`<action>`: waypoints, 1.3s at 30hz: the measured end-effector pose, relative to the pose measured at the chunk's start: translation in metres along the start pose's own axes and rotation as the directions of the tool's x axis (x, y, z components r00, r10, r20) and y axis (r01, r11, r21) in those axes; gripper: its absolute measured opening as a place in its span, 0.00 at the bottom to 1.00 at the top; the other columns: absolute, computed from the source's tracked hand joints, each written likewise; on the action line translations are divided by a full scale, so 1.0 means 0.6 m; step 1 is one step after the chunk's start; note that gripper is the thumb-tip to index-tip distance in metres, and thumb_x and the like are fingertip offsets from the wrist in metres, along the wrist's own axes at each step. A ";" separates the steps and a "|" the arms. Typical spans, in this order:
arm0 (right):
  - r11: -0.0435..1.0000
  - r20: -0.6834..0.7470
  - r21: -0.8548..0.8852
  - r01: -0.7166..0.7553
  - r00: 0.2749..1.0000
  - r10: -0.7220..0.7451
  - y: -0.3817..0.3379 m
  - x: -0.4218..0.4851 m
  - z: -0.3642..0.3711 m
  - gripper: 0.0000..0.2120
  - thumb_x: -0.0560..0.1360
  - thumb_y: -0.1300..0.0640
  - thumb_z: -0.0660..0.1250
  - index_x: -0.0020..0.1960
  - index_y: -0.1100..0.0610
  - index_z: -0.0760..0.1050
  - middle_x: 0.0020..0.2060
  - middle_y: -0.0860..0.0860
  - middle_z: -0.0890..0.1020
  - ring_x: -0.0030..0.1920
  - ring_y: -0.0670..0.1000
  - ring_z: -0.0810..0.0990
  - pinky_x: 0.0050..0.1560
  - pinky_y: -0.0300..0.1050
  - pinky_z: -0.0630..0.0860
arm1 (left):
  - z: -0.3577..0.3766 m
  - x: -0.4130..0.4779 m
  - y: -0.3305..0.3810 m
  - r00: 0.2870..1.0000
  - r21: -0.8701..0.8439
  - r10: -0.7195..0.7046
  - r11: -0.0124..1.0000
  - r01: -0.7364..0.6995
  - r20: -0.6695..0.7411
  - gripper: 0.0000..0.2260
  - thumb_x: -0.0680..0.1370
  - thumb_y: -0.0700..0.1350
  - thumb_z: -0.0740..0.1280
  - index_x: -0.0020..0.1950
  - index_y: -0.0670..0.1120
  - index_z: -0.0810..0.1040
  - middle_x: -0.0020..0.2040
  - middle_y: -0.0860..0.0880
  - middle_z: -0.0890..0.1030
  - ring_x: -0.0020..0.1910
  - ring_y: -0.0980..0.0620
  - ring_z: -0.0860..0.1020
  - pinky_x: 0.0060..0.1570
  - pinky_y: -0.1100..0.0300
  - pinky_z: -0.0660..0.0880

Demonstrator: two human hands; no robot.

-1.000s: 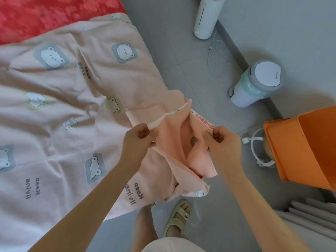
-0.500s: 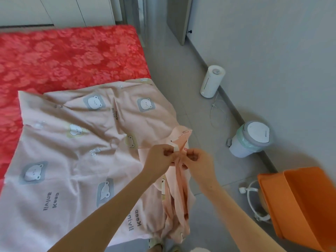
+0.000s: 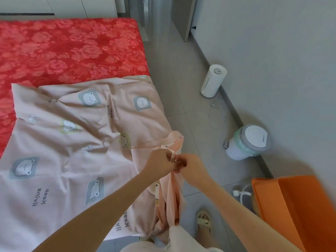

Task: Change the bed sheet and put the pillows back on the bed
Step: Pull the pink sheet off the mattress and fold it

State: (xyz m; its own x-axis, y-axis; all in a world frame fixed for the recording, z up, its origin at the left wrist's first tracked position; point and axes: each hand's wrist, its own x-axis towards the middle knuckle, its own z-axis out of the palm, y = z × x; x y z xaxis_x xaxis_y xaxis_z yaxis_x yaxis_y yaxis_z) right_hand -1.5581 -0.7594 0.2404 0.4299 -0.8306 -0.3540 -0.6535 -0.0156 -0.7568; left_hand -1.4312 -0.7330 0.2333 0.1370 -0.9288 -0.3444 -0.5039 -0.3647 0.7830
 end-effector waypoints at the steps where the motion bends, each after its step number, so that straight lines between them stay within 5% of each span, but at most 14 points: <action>1: 1.000 0.054 -0.021 0.021 0.998 -0.019 0.010 0.007 -0.007 0.20 0.61 0.61 0.54 0.44 0.64 0.80 0.36 0.60 0.82 0.41 0.60 0.80 0.47 0.57 0.78 | 0.009 0.002 -0.002 1.000 -0.009 -0.013 1.000 0.013 -0.027 0.12 0.71 0.49 0.72 0.33 0.41 0.80 0.26 0.52 0.78 0.30 0.56 0.75 0.37 0.62 0.71; 5: 0.986 0.206 -0.132 0.106 0.976 -0.077 0.066 0.046 -0.057 0.16 0.72 0.70 0.57 0.51 0.62 0.81 0.43 0.58 0.83 0.44 0.56 0.80 0.47 0.48 0.76 | 0.056 0.006 0.004 0.989 -0.091 -0.099 0.992 0.089 -0.109 0.12 0.76 0.43 0.68 0.37 0.36 0.80 0.31 0.40 0.77 0.32 0.49 0.72 0.36 0.62 0.69; 7: 0.938 0.235 -0.250 0.242 0.955 -0.184 0.094 0.061 -0.094 0.18 0.74 0.67 0.62 0.62 0.55 0.76 0.53 0.45 0.78 0.54 0.48 0.76 0.57 0.37 0.70 | 0.088 0.005 0.029 0.988 -0.083 -0.121 0.990 0.113 -0.095 0.13 0.77 0.43 0.66 0.38 0.35 0.80 0.31 0.41 0.74 0.33 0.52 0.69 0.35 0.68 0.64; 9: 0.836 0.345 -0.290 0.466 0.866 -0.363 0.119 0.087 -0.128 0.22 0.73 0.65 0.65 0.66 0.54 0.73 0.62 0.46 0.75 0.63 0.47 0.72 0.65 0.35 0.63 | 0.122 0.008 0.052 0.982 -0.079 -0.145 0.988 0.136 -0.121 0.11 0.77 0.43 0.66 0.40 0.37 0.81 0.34 0.39 0.78 0.33 0.53 0.69 0.36 0.70 0.64; 12: 0.655 0.550 -0.253 0.712 0.663 -0.508 0.147 0.130 -0.167 0.10 0.72 0.63 0.69 0.53 0.59 0.82 0.61 0.54 0.79 0.65 0.54 0.74 0.66 0.44 0.64 | 0.153 0.014 0.077 0.958 -0.104 -0.227 0.972 0.211 -0.173 0.09 0.77 0.45 0.67 0.44 0.42 0.84 0.40 0.42 0.83 0.37 0.49 0.77 0.43 0.66 0.70; 14: 0.627 0.669 -0.197 0.754 0.571 -0.476 0.158 0.150 -0.194 0.08 0.74 0.58 0.70 0.49 0.60 0.83 0.60 0.53 0.80 0.65 0.51 0.72 0.65 0.38 0.60 | 0.165 0.014 0.089 0.937 -0.093 -0.297 0.954 0.285 -0.184 0.08 0.76 0.45 0.68 0.43 0.44 0.84 0.41 0.48 0.84 0.40 0.53 0.79 0.48 0.63 0.73; 17: 0.669 0.719 -0.106 0.736 0.521 -0.460 0.169 0.163 -0.202 0.10 0.75 0.55 0.69 0.47 0.62 0.82 0.53 0.52 0.82 0.61 0.48 0.75 0.60 0.36 0.65 | 0.179 0.007 0.103 0.892 -0.190 -0.390 0.917 0.351 -0.230 0.06 0.75 0.44 0.70 0.38 0.50 0.79 0.36 0.58 0.80 0.35 0.66 0.77 0.40 0.75 0.70; 20: 0.729 0.715 -0.073 0.680 0.545 -0.437 0.170 0.167 -0.194 0.11 0.76 0.54 0.68 0.43 0.62 0.77 0.40 0.54 0.81 0.42 0.53 0.78 0.46 0.48 0.72 | 0.195 0.008 0.108 0.784 -0.387 -0.542 0.822 0.418 -0.304 0.03 0.73 0.45 0.72 0.41 0.50 0.79 0.36 0.57 0.81 0.32 0.69 0.76 0.34 0.79 0.68; 24: 0.802 0.659 -0.018 0.597 0.611 -0.439 0.174 0.174 -0.181 0.13 0.75 0.55 0.70 0.37 0.63 0.74 0.33 0.58 0.78 0.36 0.56 0.75 0.36 0.43 0.66 | 0.209 0.007 0.109 0.691 -0.411 -0.607 0.788 0.458 -0.392 0.05 0.75 0.47 0.70 0.39 0.51 0.78 0.36 0.53 0.81 0.36 0.62 0.78 0.37 0.73 0.72; 27: 0.815 0.643 -0.027 0.579 0.634 -0.429 0.172 0.178 -0.170 0.14 0.74 0.55 0.70 0.36 0.63 0.74 0.32 0.57 0.78 0.33 0.53 0.73 0.35 0.43 0.66 | 0.220 0.002 0.105 0.757 -0.192 -0.519 0.853 0.485 -0.397 0.09 0.79 0.46 0.63 0.45 0.45 0.80 0.41 0.46 0.82 0.43 0.50 0.78 0.48 0.57 0.73; 31: 0.798 0.663 -0.081 0.597 0.630 -0.404 0.176 0.187 -0.160 0.11 0.74 0.53 0.70 0.36 0.56 0.74 0.31 0.55 0.78 0.32 0.52 0.72 0.34 0.44 0.66 | 0.222 0.007 0.076 0.843 -0.055 -0.409 0.907 0.417 -0.349 0.13 0.80 0.46 0.56 0.42 0.41 0.76 0.38 0.43 0.78 0.38 0.47 0.74 0.43 0.55 0.69; 34: 0.787 0.730 -0.084 0.612 0.575 -0.370 0.176 0.194 -0.157 0.08 0.75 0.52 0.69 0.37 0.47 0.77 0.29 0.51 0.77 0.31 0.49 0.70 0.33 0.39 0.63 | 0.214 0.019 0.048 0.905 -0.016 -0.356 0.932 0.363 -0.233 0.18 0.80 0.51 0.54 0.46 0.41 0.79 0.40 0.45 0.81 0.39 0.50 0.75 0.44 0.59 0.70; 37: 0.804 0.738 -0.090 0.588 0.581 -0.342 0.186 0.212 -0.158 0.16 0.74 0.48 0.68 0.39 0.61 0.79 0.32 0.57 0.78 0.31 0.51 0.70 0.34 0.40 0.64 | 0.192 0.036 0.010 0.915 -0.148 -0.377 0.922 0.357 -0.144 0.12 0.80 0.48 0.62 0.54 0.45 0.82 0.50 0.52 0.83 0.45 0.56 0.77 0.48 0.70 0.70; 39: 0.836 0.697 -0.065 0.544 0.625 -0.353 0.197 0.229 -0.164 0.22 0.71 0.40 0.65 0.40 0.60 0.80 0.33 0.56 0.80 0.34 0.54 0.74 0.37 0.44 0.69 | 0.177 0.056 -0.024 0.869 -0.211 -0.455 0.884 0.416 -0.194 0.11 0.79 0.49 0.63 0.56 0.47 0.81 0.53 0.56 0.80 0.49 0.57 0.77 0.48 0.74 0.68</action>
State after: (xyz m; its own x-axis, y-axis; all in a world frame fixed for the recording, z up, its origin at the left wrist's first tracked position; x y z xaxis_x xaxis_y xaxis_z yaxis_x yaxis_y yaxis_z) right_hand -1.6374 -0.9302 0.1562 0.9331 -0.1257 -0.3368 -0.3527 -0.5013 -0.7901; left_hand -1.5099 -0.7521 0.1554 0.5139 -0.6538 -0.5553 -0.2089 -0.7233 0.6582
